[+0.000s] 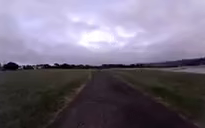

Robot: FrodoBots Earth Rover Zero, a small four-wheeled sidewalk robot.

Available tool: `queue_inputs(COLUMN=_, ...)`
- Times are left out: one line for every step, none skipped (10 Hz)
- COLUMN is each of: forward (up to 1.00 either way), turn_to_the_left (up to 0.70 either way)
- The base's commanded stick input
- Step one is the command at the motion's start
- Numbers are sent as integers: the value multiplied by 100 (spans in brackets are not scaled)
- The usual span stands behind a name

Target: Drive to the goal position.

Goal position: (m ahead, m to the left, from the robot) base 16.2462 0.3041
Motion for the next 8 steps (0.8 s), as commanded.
queue_inputs(forward=50, turn_to_the_left=0)
queue_inputs(forward=50, turn_to_the_left=0)
queue_inputs(forward=50, turn_to_the_left=0)
queue_inputs(forward=50, turn_to_the_left=0)
queue_inputs(forward=50, turn_to_the_left=0)
queue_inputs(forward=50, turn_to_the_left=0)
queue_inputs(forward=50, turn_to_the_left=0)
queue_inputs(forward=50, turn_to_the_left=25)
